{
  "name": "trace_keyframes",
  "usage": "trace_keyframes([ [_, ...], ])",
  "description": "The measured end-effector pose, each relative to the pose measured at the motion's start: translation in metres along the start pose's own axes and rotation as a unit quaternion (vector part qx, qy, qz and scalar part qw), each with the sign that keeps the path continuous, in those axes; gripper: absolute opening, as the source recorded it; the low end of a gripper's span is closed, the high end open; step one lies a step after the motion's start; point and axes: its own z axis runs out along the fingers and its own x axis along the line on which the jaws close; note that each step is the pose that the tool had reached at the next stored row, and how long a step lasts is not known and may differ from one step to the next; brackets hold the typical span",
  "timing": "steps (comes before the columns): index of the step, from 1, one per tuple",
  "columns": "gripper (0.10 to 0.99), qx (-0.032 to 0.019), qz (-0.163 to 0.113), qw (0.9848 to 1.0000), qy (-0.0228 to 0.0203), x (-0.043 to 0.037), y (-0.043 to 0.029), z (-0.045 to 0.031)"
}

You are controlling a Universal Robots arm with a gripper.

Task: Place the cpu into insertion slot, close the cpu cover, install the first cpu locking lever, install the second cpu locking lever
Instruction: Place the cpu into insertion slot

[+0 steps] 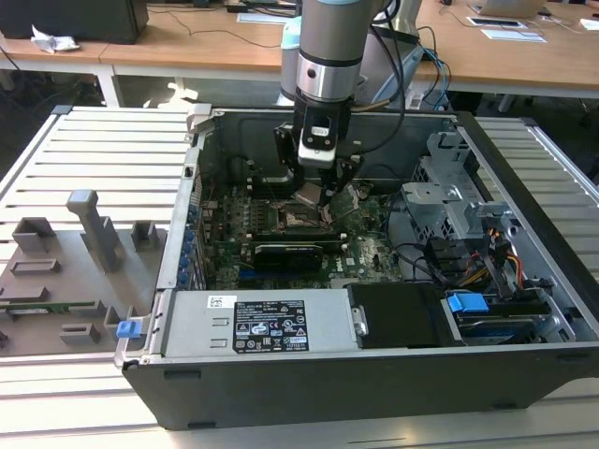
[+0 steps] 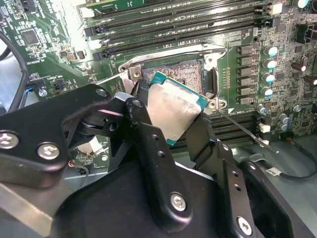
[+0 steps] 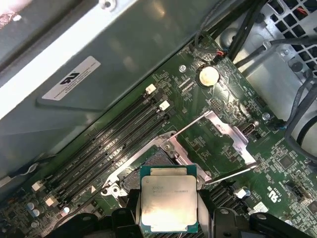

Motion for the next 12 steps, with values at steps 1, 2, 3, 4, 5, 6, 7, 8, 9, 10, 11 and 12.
trace_keyframes([
  [1,0.541,0.0003,0.003,1.0,-0.0002,0.0,0.0,0.0],
  [2,0.541,0.0007,0.008,1.0,-0.0004,0.0,0.0,0.0],
  [3,0.541,0.0011,0.012,0.9999,-0.0007,0.0,0.0,0.0],
  [4,0.541,0.0013,0.015,0.9999,-0.0008,0.0,0.0,0.0],
  [5,0.541,0.0015,0.018,0.9998,-0.0009,0.0,0.0,0.0],
  [6,0.541,0.0017,0.02,0.9998,-0.001,0.0,0.0,0.0],
  [7,0.541,0.0019,0.023,0.9997,-0.0012,0.0,0.0,0.0],
  [8,0.541,0.0021,0.025,0.9997,-0.0014,0.0,0.0,0.0],
  [9,0.541,0.0024,0.027,0.9996,-0.0015,0.0,0.0,0.0],
  [10,0.541,0.0029,0.031,0.9995,-0.0018,0.0,0.0,0.0],
  [11,0.541,0.0031,0.034,0.9994,-0.0021,0.0,0.0,0.0],
  [12,0.541,0.0034,0.037,0.9993,-0.0023,0.0,0.0,0.0],
])
